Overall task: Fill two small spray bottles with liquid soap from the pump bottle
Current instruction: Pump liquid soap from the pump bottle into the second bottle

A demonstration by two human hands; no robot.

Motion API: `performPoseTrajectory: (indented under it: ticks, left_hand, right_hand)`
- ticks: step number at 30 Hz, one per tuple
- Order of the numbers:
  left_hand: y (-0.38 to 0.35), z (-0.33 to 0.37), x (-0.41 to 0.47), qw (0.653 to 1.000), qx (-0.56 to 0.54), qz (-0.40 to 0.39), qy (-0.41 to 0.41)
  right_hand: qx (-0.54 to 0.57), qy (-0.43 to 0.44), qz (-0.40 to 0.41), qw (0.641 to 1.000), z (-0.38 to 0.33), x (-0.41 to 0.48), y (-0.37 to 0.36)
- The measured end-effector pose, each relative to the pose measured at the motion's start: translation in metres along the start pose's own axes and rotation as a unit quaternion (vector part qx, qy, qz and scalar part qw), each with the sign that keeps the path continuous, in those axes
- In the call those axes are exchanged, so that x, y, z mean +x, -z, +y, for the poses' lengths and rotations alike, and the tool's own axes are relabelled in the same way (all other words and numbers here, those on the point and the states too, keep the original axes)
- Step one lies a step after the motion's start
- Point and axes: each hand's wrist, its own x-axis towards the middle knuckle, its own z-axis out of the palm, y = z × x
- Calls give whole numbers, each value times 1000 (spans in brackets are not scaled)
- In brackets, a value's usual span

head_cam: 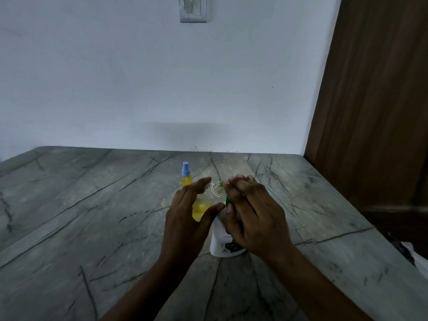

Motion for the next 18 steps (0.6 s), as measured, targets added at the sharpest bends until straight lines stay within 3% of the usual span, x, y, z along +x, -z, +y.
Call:
performPoseTrajectory:
  ticks: [18]
  left_hand:
    - [-1,-8,-5,1000,2,-21,-1]
  right_hand:
    - [26,-33,19,999,-7,-13,-10]
